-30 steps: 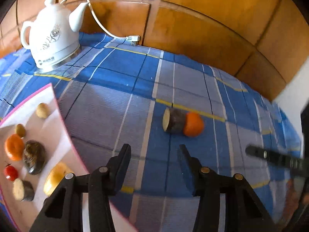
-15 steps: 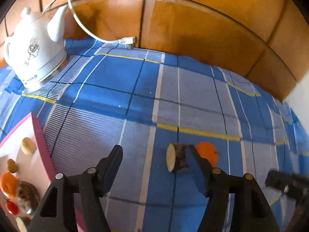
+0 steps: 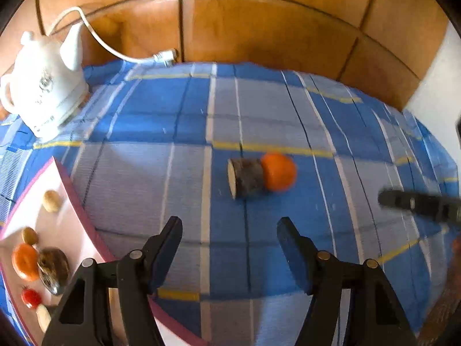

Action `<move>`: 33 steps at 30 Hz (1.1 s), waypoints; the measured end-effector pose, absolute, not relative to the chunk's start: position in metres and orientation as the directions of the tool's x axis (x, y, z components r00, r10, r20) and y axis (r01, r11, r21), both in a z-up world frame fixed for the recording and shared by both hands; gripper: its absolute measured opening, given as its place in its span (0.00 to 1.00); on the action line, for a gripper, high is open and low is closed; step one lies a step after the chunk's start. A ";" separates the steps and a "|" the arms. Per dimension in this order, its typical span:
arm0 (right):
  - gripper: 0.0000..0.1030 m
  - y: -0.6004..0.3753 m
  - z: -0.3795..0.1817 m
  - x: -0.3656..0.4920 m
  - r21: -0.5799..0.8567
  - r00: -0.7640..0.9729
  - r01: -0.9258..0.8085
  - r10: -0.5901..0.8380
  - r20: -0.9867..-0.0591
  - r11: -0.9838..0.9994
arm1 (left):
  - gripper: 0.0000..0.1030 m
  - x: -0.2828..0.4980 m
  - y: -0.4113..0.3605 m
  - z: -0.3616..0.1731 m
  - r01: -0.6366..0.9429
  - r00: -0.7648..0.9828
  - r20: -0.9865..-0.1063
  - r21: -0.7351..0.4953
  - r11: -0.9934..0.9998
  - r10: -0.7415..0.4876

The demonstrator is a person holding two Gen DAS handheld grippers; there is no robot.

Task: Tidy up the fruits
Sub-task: 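Close the left tool on the bark-covered cylinder piece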

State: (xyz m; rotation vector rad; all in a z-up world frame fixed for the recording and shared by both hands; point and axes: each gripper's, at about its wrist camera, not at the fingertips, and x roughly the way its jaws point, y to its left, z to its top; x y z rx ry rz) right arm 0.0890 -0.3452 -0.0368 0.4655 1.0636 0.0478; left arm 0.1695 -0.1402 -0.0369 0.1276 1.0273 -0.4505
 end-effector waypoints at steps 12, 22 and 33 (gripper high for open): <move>0.36 -0.343 -0.040 0.091 0.396 0.478 0.179 0.272 -0.835 0.901 | 0.72 0.229 -0.152 -0.052 0.274 0.445 -0.855 -0.151 0.950 -0.265; 0.36 -0.342 -0.041 0.090 0.399 0.468 0.177 0.280 -0.838 0.900 | 0.75 0.180 -0.163 -0.059 0.448 0.349 -0.892 -0.112 0.887 -0.289; 0.36 -0.342 -0.038 0.089 0.394 0.476 0.178 0.271 -0.837 0.902 | 0.71 0.152 -0.166 -0.064 0.501 0.352 -0.886 -0.093 0.860 -0.301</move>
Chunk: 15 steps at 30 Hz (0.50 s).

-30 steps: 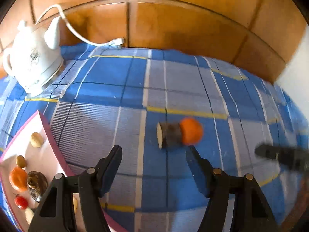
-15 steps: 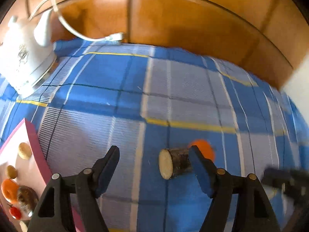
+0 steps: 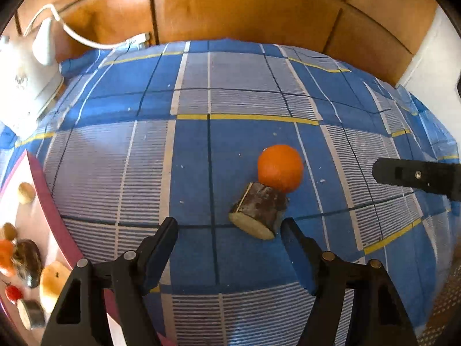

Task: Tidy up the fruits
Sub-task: 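Close the left tool on the bark-covered cylinder piece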

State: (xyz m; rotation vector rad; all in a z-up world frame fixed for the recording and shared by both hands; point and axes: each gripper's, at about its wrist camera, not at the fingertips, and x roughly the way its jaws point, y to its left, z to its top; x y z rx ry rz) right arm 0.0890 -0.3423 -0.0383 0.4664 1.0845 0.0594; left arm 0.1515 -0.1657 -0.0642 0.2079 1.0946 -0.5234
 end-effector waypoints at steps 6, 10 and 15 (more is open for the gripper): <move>0.36 -0.341 -0.037 0.089 0.394 0.478 0.174 0.272 -0.835 0.902 | 0.71 0.151 -0.180 -0.058 0.602 0.359 -0.868 -0.067 0.796 -0.344; 0.36 -0.341 -0.037 0.089 0.395 0.479 0.174 0.273 -0.834 0.902 | 0.68 0.157 -0.191 -0.061 0.626 0.335 -0.871 -0.079 0.776 -0.359; 0.36 -0.341 -0.037 0.090 0.395 0.478 0.174 0.273 -0.835 0.902 | 0.60 0.161 -0.198 -0.067 0.629 0.314 -0.880 -0.088 0.772 -0.356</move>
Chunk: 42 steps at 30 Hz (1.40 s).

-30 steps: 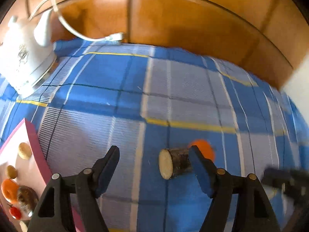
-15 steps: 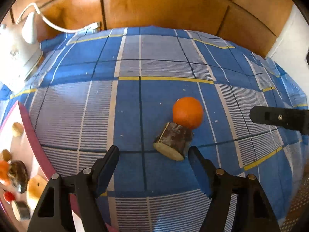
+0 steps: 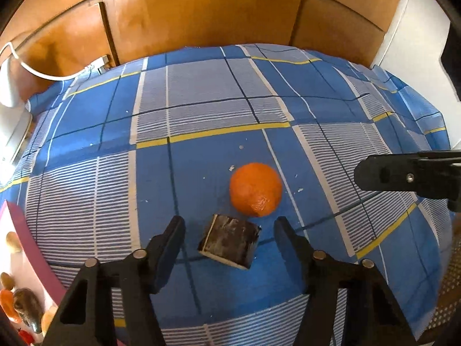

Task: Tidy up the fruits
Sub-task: 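Close the left tool on the bark-covered cylinder piece, then lift the bark cylinder with the left tool while the right tool grasps the orange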

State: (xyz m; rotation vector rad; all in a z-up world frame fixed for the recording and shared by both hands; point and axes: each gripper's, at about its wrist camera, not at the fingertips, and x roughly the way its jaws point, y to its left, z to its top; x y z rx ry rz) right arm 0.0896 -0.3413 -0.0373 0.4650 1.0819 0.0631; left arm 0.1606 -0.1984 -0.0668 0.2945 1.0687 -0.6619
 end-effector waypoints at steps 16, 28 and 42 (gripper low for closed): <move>0.36 -0.346 -0.043 0.091 0.367 0.470 0.198 0.241 -0.849 0.909 | 0.40 0.115 -0.203 -0.057 0.616 0.432 -0.844 0.017 0.788 -0.319; 0.36 -0.340 -0.033 0.088 0.361 0.507 0.146 0.244 -0.827 0.921 | 0.41 0.063 -0.198 -0.077 0.549 0.599 -0.735 0.089 0.831 -0.317; 0.36 -0.342 -0.035 0.088 0.363 0.506 0.147 0.245 -0.827 0.920 | 0.41 0.064 -0.196 -0.078 0.548 0.597 -0.729 0.066 0.834 -0.335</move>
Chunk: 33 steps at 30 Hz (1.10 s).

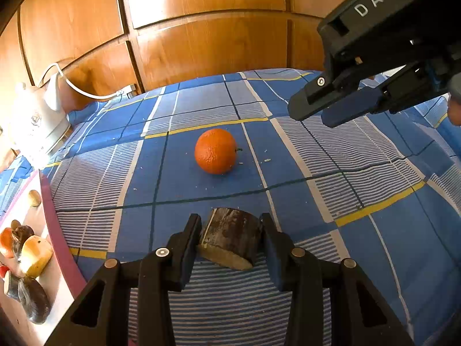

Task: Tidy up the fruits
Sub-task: 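Lift the bark cylinder with the left tool while the right tool grasps the orange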

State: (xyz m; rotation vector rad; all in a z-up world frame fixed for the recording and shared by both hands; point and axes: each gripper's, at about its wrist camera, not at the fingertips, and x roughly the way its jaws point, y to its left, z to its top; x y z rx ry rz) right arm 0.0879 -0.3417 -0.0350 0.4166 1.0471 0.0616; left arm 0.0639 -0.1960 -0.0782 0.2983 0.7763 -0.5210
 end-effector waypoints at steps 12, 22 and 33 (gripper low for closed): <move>0.36 -0.333 -0.041 0.089 0.404 0.496 0.092 0.310 -0.811 0.910 | 0.41 0.062 -0.195 -0.078 0.549 0.597 -0.727 0.063 0.833 -0.339; 0.36 -0.317 -0.052 0.095 0.428 0.437 0.034 0.372 -0.819 0.903 | 0.41 0.065 -0.195 -0.078 0.550 0.591 -0.726 0.044 0.834 -0.351; 0.39 -0.271 -0.052 0.154 0.248 0.390 -0.149 0.287 -0.875 0.957 | 0.41 0.068 -0.193 -0.079 0.550 0.587 -0.724 0.030 0.835 -0.361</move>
